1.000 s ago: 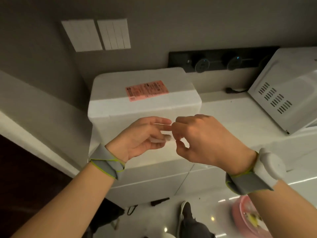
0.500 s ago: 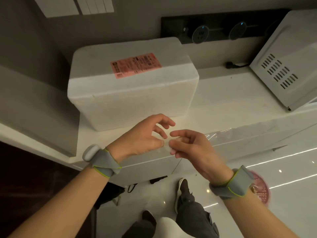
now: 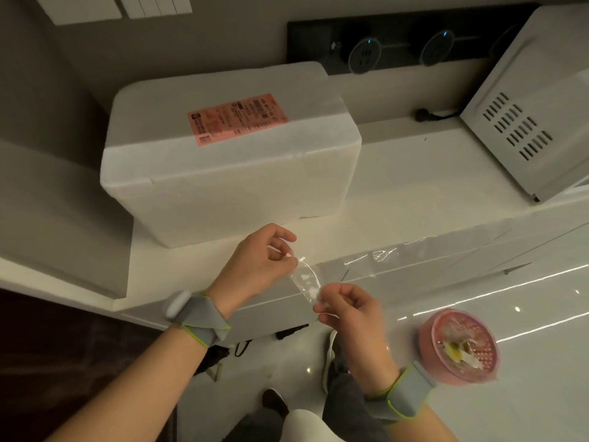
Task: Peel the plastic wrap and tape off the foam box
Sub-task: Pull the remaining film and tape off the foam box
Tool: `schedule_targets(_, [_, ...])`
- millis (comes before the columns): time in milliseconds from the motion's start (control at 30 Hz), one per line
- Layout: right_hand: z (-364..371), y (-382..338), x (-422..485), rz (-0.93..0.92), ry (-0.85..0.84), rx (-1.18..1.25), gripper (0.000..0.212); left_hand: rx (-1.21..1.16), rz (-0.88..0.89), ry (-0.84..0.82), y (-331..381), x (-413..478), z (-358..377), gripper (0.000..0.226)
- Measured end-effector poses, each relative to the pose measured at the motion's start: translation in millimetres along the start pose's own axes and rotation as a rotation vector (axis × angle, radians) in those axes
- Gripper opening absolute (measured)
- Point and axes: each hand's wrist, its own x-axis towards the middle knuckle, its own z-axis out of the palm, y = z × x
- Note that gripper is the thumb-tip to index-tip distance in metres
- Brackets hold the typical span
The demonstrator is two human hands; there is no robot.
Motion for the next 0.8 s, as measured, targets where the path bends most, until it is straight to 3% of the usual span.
schedule_targets(167, [4.3,4.2,10.5,-0.019,0.046,0.048,0.005,-0.006,0.074,0.135,-5.5,10.9,11.6,0.027])
schedule_targets(467, [7.6,10.9,21.0,-0.094,0.082,0.009,0.005,-0.110,0.098,0.211,-15.4,12.2,18.4,0.034])
schedule_targets(600, [8.6,15.3,16.0,-0.226,0.008,-0.098,0.005,-0.212,0.070,0.219,-20.4,10.2,16.7,0.036])
schedule_targets(800, [13.0,23.7,6.0,-0.319,-0.079,-0.215,0.009,-0.137,0.094,0.183,-30.7,4.8,9.3,0.039])
